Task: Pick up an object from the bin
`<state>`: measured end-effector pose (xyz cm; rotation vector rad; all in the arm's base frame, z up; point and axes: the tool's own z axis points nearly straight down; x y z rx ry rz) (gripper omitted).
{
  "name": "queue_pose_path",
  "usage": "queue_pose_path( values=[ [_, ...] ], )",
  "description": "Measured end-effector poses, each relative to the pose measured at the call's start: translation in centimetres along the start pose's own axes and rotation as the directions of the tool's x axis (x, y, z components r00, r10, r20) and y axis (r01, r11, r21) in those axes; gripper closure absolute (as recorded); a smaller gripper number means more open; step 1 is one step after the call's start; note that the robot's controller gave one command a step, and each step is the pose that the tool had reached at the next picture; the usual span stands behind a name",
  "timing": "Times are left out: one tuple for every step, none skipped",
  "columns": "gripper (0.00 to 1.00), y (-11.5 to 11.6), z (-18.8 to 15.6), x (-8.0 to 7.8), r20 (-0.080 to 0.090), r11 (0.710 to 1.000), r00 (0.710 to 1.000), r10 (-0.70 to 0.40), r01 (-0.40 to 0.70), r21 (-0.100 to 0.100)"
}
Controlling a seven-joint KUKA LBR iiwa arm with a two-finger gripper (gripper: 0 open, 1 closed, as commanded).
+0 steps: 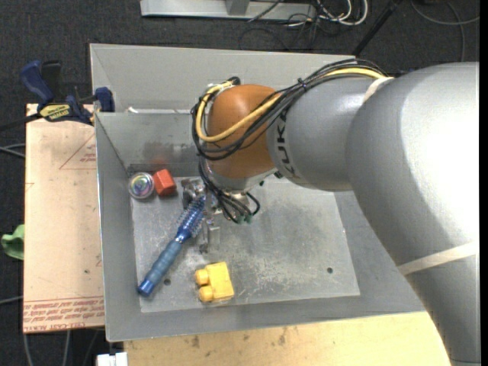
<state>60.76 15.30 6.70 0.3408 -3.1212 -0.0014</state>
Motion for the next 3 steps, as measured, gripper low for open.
queue_pose_path(
  values=[
    [1.00, -0.2, -0.2, 0.0, 0.001, 1.000, 1.000, 0.000, 0.000, 0.003],
    [1.00, 2.3, -13.1, 3.8, 0.009, 1.000, 1.000, -0.006, 0.006, 0.000],
    [1.00, 2.2, -26.1, 5.0, 0.013, 1.000, 1.000, -0.026, 0.026, 0.001]
  ],
)
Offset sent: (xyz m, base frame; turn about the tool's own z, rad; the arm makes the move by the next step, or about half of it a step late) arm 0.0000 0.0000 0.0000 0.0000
